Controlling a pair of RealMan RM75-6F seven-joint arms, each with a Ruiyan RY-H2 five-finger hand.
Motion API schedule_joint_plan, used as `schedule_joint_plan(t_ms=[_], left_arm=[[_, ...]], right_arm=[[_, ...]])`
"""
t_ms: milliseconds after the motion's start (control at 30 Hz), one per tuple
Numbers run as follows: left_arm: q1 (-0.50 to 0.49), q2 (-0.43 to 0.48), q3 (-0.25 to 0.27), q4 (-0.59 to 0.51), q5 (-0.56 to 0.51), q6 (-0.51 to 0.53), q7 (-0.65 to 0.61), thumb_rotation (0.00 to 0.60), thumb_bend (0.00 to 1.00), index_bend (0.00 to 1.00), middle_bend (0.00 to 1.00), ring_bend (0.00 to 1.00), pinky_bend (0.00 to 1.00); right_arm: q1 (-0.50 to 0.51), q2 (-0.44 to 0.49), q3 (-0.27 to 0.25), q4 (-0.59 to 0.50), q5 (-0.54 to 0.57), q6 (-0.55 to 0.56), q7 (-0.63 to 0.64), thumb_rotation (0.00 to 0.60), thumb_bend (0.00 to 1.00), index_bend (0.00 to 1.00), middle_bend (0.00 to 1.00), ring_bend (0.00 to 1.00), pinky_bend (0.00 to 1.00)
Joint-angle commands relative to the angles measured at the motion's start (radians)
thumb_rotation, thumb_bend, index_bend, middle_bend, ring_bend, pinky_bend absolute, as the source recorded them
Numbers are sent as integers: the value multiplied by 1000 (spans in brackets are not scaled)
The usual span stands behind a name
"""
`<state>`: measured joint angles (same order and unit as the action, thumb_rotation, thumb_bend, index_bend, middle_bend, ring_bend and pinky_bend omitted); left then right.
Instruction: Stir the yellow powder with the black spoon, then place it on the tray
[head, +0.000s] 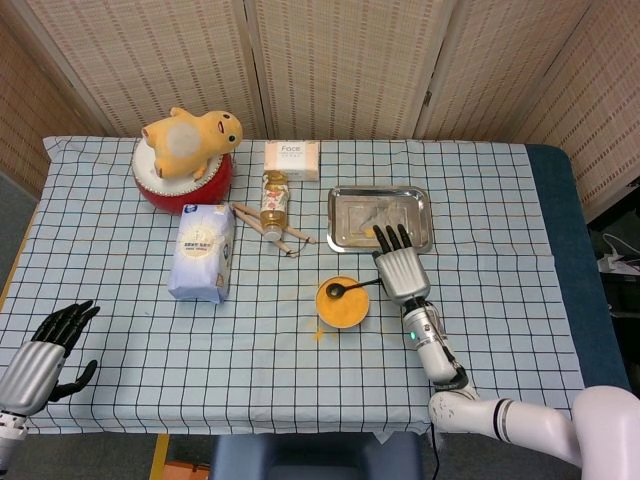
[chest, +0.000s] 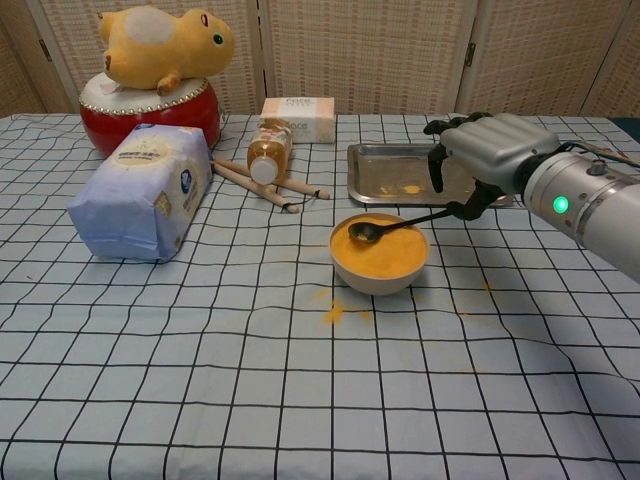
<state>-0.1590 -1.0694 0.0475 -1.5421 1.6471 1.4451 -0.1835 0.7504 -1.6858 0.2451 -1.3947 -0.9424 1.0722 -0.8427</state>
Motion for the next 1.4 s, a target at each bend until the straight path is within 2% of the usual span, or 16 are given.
schedule_joint_plan(t_ms=[33, 1400], left_arm=[[-2, -2, 0, 1, -2, -4, 1, 600, 427, 0, 0, 0, 84], [-8, -2, 2, 3, -3, -12, 1, 600, 427, 0, 0, 0, 85]], right_arm=[[2, 3, -5, 0, 7, -3, 0, 600, 322, 475, 0, 0, 0], [40, 18, -49, -17, 75, 3, 18, 600, 322, 525, 0, 0, 0]])
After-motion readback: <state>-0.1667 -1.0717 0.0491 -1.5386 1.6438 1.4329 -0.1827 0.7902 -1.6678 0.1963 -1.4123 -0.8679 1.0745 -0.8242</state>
